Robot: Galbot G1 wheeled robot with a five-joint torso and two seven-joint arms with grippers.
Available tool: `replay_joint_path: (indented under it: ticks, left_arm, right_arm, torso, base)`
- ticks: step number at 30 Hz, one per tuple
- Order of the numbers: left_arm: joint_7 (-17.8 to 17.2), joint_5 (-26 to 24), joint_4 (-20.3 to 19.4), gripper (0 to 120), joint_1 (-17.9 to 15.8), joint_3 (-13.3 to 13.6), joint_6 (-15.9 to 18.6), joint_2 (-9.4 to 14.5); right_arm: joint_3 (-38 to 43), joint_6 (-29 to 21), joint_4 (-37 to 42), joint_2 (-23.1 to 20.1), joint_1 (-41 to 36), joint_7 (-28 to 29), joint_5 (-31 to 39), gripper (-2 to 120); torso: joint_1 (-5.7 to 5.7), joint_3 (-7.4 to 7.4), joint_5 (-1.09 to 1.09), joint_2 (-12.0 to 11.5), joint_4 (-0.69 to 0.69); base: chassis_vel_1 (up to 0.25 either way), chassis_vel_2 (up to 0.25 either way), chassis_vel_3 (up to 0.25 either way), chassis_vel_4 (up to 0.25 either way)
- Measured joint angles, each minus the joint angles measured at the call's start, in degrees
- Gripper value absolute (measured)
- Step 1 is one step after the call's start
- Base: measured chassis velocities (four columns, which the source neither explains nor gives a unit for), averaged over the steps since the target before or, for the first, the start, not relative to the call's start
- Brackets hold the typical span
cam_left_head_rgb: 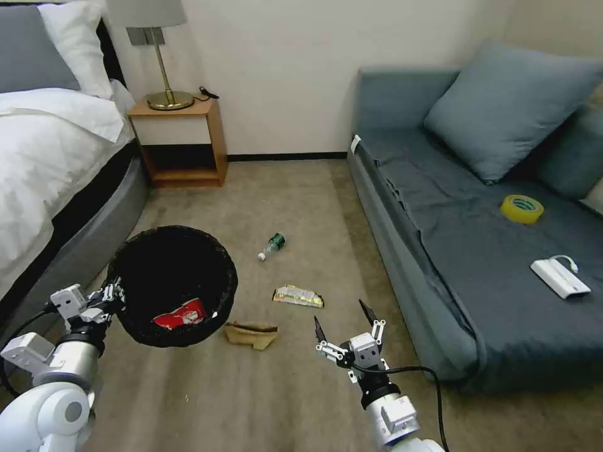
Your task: Pick up the trash bin, then pick up the garbage on the floor and place it into the trash bin.
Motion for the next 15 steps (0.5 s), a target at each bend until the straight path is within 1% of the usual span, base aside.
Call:
replay_joint_path:
  ticks: [3,7,9,11,15]
  left_arm:
    - [-0.07,0.07,-0.16,6,0.10,0.03,0.00,-0.14]
    - [-0.11,0.21,-0.39,6,0.33,0.08,0.00,-0.41]
    - [-0.10,0.28,-0.43,6,0.44,0.07,0.00,-0.50]
    - [-0.10,0.31,-0.43,6,0.51,0.04,0.00,-0.50]
    - [-0.10,0.30,-0.43,6,0.59,-0.53,0.00,-0.13]
  right_arm:
    - [0.00,0.21,-0.12,-0.13,0.22,0.06,0.08,100]
    - [-0.18,1.22,-0.79,-0.32,0.57,0.23,0.09,100]
    - [-0.48,1.37,-1.13,-0.36,0.65,0.26,0.00,100]
    - [-0.89,1.45,-1.48,-0.41,0.81,0.26,-0.03,100]
    - [-2.42,2.00,-3.26,-0.65,2.20,0.19,0.13,100]
  torso:
    - [0.00,0.00,0.01,0.00,0.01]
    - [0.01,0.01,0.00,0.00,-0.01]
    - [0.01,0.01,0.00,0.00,-0.01]
    - [0.01,0.00,0.00,0.00,0.00]
    - [0.00,-0.01,0.00,0.00,0.01]
  base:
    - [-0.210,0.193,0.188,-0.207]
    - [-0.171,0.162,0.158,-0.153]
    - [-0.097,0.089,0.104,-0.081]
    - [-0.049,0.059,0.019,-0.045]
    - [0.000,0.000,0.000,0.000]
